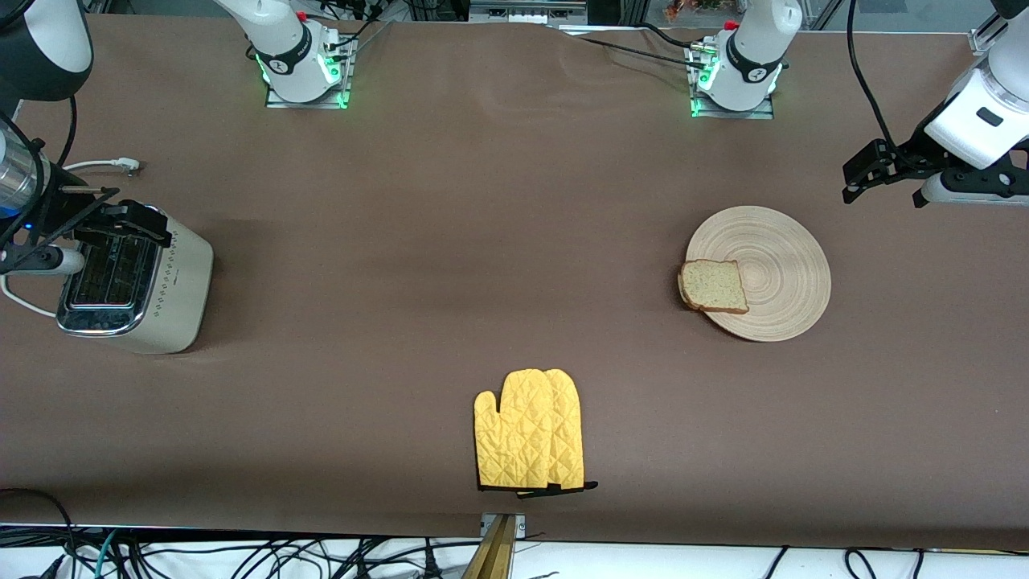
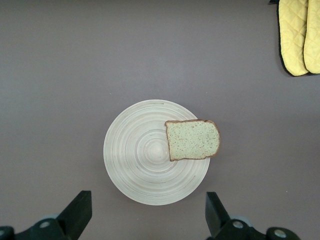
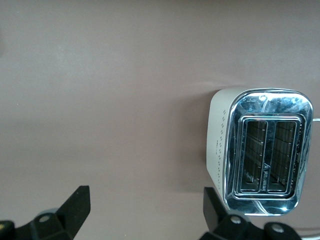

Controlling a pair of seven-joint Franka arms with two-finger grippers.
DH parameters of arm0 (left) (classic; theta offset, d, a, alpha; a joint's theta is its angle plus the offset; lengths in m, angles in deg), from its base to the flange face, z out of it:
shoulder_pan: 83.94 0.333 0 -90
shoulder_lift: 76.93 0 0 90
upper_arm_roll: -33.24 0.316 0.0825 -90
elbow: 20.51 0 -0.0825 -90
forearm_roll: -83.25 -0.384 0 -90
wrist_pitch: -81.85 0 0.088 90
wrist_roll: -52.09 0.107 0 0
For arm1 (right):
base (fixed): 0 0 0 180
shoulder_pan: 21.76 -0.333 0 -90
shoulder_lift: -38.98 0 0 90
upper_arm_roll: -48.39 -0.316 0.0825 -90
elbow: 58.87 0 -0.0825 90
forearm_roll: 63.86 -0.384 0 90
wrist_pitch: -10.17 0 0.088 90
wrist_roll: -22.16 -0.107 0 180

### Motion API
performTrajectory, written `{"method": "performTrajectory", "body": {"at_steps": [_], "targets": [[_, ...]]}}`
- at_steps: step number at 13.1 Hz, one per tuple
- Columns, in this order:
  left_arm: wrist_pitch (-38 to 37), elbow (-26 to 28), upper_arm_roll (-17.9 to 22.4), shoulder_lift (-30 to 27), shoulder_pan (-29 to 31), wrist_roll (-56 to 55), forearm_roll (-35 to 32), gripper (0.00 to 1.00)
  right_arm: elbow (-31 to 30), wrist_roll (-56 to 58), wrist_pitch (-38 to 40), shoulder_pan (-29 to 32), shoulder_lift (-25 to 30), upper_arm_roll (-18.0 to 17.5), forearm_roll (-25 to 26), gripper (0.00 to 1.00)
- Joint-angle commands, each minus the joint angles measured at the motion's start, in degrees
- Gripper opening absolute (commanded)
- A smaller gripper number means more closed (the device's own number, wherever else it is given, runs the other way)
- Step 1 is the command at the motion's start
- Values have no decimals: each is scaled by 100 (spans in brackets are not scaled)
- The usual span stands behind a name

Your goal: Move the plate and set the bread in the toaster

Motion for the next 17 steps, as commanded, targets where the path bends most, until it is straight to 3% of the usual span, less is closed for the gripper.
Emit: {"method": "performTrajectory", "body": {"at_steps": [1,17], "targets": [[-159,-152,32,39,-47,-12,127,100,113,40,23,3,-49,-5,72,100],[-186,-275,58,347,31,14,110,100,131,66,23,21,-49,-5,72,100]]}}
